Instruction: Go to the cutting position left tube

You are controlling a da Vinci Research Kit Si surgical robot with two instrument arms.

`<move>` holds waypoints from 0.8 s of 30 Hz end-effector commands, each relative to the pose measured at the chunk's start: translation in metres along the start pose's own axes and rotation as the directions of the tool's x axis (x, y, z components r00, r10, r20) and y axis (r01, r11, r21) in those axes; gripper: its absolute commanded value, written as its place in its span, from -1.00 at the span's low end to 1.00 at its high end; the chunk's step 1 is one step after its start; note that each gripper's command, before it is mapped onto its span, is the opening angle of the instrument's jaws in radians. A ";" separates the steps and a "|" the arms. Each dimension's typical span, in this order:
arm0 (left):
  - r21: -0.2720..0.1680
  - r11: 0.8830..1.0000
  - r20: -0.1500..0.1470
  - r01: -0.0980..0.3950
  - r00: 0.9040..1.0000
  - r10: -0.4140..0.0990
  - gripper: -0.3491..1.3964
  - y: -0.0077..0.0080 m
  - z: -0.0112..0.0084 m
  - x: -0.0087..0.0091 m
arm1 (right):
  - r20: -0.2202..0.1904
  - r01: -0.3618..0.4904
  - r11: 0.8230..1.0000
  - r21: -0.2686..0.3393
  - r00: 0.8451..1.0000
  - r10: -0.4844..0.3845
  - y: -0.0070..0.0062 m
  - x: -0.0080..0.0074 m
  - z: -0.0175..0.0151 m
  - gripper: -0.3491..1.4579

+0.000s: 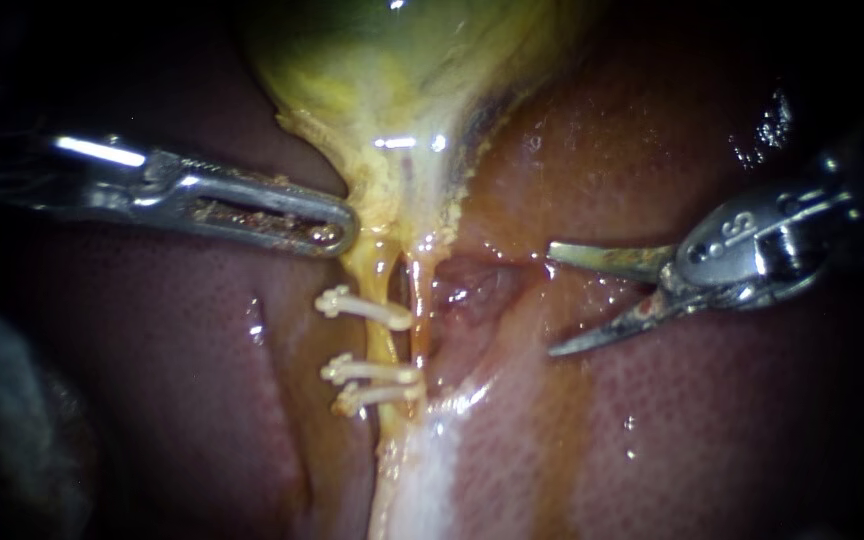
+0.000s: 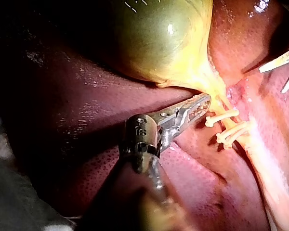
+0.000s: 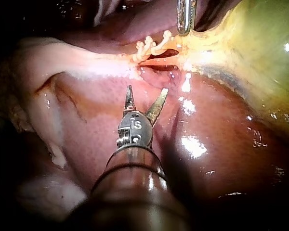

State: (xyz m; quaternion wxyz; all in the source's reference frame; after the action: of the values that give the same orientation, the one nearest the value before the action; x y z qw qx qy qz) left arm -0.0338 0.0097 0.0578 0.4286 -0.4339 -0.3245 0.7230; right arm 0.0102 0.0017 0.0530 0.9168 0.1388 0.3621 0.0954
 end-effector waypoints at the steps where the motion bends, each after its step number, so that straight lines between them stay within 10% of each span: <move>1: -0.001 1.000 0.000 0.000 1.000 0.000 -1.00 0.0000 -0.0001 0.0000 | 0.000 0.000 1.000 0.001 1.000 0.000 0.0000 0.0000 0.0000 0.97; 13: -0.002 1.000 -0.007 0.028 1.000 -0.028 -1.00 0.0027 -0.0051 0.0028 | 0.001 -0.002 0.998 0.056 1.000 0.002 0.0000 0.0004 0.0004 0.99; 24: 0.001 1.000 -0.009 0.023 1.000 -0.023 -1.00 0.0031 -0.0053 0.0026 | -0.108 -0.085 0.966 0.243 0.988 0.114 -0.0022 0.0039 0.0049 0.99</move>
State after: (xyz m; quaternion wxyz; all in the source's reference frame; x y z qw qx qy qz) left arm -0.0306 0.0113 0.0520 0.4387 -0.4331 -0.3274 0.7160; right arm 0.0171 -0.0005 0.0533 0.8619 0.2635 0.4200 0.1062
